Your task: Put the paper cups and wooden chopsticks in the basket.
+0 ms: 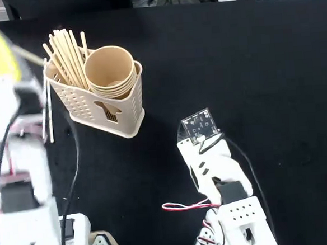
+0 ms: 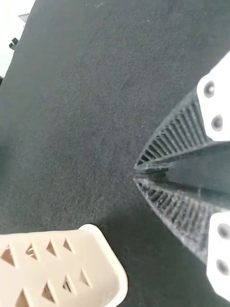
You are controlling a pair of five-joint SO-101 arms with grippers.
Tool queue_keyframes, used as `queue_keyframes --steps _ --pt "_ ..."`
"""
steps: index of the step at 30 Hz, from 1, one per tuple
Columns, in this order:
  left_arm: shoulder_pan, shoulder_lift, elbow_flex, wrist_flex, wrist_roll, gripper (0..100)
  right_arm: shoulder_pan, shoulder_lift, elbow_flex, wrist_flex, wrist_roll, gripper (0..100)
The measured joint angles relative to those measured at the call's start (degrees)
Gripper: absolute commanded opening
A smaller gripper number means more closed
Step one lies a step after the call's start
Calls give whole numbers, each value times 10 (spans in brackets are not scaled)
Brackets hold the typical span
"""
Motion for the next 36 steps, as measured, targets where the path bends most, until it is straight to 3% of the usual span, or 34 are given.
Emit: queue_keyframes --steps 7,12,18,22,25,30,36 --pt "60 174 -19 1 -25 29 0 0 0 0 0 16" --pt "76 244 -23 -34 -80 29 0 0 0 0 0 16" --pt "76 287 -24 -59 -86 35 0 0 0 0 0 16" --pt "76 287 -24 -47 -86 187 0 0 0 0 0 16" --pt "76 289 -53 19 -82 216 0 0 0 0 0 16" --pt "80 294 -155 234 -30 239 0 0 0 0 0 16" --pt "-35 295 -285 422 14 239 0 0 0 0 0 16"
